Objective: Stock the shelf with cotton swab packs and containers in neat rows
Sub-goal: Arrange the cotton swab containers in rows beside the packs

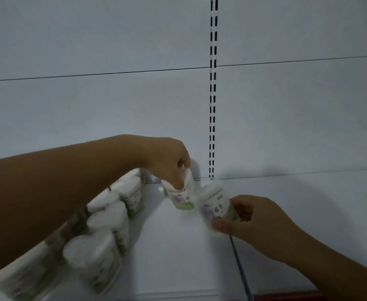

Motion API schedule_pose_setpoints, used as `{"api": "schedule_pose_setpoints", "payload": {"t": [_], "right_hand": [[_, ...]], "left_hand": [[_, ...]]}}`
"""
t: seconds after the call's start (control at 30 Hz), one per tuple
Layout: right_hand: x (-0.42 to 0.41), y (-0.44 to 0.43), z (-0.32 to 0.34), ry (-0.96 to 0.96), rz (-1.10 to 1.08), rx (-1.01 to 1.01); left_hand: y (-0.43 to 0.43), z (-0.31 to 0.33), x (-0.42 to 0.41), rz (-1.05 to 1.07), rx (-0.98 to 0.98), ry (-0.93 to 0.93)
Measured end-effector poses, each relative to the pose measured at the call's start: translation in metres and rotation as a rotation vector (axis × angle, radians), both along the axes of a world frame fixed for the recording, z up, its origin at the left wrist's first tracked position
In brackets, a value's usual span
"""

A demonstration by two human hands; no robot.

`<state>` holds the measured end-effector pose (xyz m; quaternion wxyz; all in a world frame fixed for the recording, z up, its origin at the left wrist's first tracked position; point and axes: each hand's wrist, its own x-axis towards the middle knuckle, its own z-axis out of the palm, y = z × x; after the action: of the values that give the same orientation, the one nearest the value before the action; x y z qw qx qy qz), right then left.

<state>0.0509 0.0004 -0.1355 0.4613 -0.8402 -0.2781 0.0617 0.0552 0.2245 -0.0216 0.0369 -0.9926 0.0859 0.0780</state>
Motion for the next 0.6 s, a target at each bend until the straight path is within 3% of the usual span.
{"api": "schedule_pose_setpoints", "payload": {"t": [0.13, 0.3, 0.4, 0.6], "right_hand": [[-0.014, 0.033, -0.011, -0.107, -0.079, -0.186], [-0.028, 0.053, -0.026, -0.182, -0.150, -0.416], [-0.031, 0.068, -0.026, -0.227, -0.152, -0.430], [-0.026, 0.085, -0.032, -0.309, -0.165, -0.453]], "left_hand": [[0.011, -0.021, 0.000, -0.159, 0.153, -0.004], [0.027, -0.018, 0.000, -0.245, 0.066, -0.049], [0.036, -0.012, -0.002, -0.300, -0.036, -0.086], [0.059, -0.003, -0.019, -0.278, -0.056, -0.159]]}}
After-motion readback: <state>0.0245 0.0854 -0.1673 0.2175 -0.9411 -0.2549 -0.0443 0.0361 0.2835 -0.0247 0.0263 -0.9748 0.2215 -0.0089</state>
